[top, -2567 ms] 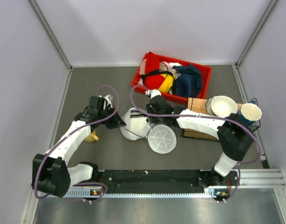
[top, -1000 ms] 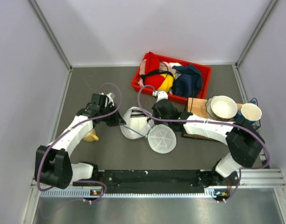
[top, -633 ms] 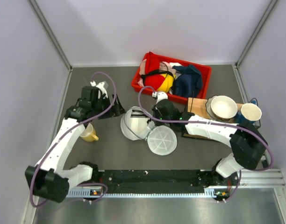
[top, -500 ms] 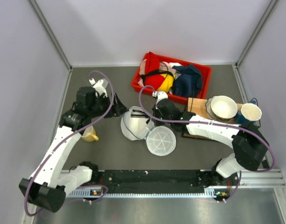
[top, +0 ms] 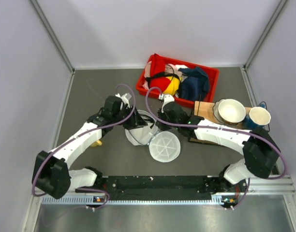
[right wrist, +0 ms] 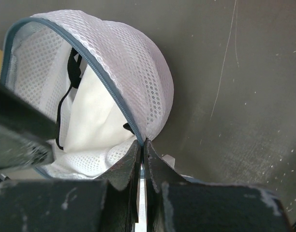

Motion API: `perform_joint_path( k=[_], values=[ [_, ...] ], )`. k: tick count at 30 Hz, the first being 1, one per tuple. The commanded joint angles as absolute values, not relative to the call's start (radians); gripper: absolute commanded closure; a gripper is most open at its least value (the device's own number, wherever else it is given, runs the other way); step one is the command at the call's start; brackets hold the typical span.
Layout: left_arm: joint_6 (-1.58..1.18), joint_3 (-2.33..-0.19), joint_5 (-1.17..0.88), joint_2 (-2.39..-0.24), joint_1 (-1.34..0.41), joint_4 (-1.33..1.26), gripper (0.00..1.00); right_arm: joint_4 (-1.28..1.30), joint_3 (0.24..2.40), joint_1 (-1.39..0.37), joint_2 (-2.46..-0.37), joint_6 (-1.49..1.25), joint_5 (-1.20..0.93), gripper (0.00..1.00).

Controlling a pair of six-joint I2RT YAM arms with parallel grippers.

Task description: Unzip the laundry bag and remove the bra

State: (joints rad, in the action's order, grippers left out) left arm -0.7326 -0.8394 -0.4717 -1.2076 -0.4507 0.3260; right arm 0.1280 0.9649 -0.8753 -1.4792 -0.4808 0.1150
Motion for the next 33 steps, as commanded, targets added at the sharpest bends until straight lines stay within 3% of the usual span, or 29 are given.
perform_joint_path(
  k=[1, 11, 14, 15, 16, 19, 21, 25, 28, 30, 33],
  values=[
    [-0.781, -0.856, -0.414, -1.279, -0.457, 0.178, 0.59, 0.089, 0.963, -0.887, -1.411, -0.500, 0.106, 1.00],
    [-0.787, -0.933, -0.350, -1.499, -0.503, 0.166, 0.48, 0.069, 0.951, -0.888, -1.405, -0.512, 0.080, 1.00],
    [-0.784, -0.934, -0.275, -1.534, -0.518, 0.169, 0.37, 0.071, 0.948, -0.887, -1.402, -0.512, 0.078, 1.00],
    [-0.782, -0.943, -0.215, -1.546, -0.526, 0.199, 0.25, 0.068, 0.948, -0.887, -1.404, -0.512, 0.078, 1.00],
    [-0.770, -0.954, -0.187, -1.575, -0.547, 0.218, 0.19, 0.067, 0.946, -0.888, -1.404, -0.512, 0.078, 1.00],
    [-0.752, -0.994, -0.112, -1.633, -0.592, 0.267, 0.11, 0.068, 0.945, -0.888, -1.404, -0.514, 0.080, 1.00],
    [-0.750, -1.015, -0.065, -1.658, -0.618, 0.288, 0.10, 0.066, 0.943, -0.887, -1.404, -0.517, 0.078, 1.00],
    [-0.775, -1.026, 0.033, -1.721, -0.658, 0.314, 0.22, 0.060, 0.942, -0.887, -1.401, -0.525, 0.069, 1.00],
    [-0.781, -1.023, 0.063, -1.746, -0.669, 0.316, 0.48, 0.058, 0.937, -0.888, -1.391, -0.526, 0.071, 1.00],
    [-0.782, -1.025, 0.072, -1.753, -0.669, 0.328, 0.75, 0.058, 0.931, -0.887, -1.384, -0.528, 0.078, 1.00],
    [-0.775, -1.038, 0.080, -1.753, -0.669, 0.354, 1.00, 0.058, 0.927, -0.887, -1.379, -0.528, 0.089, 1.00]
  ],
)
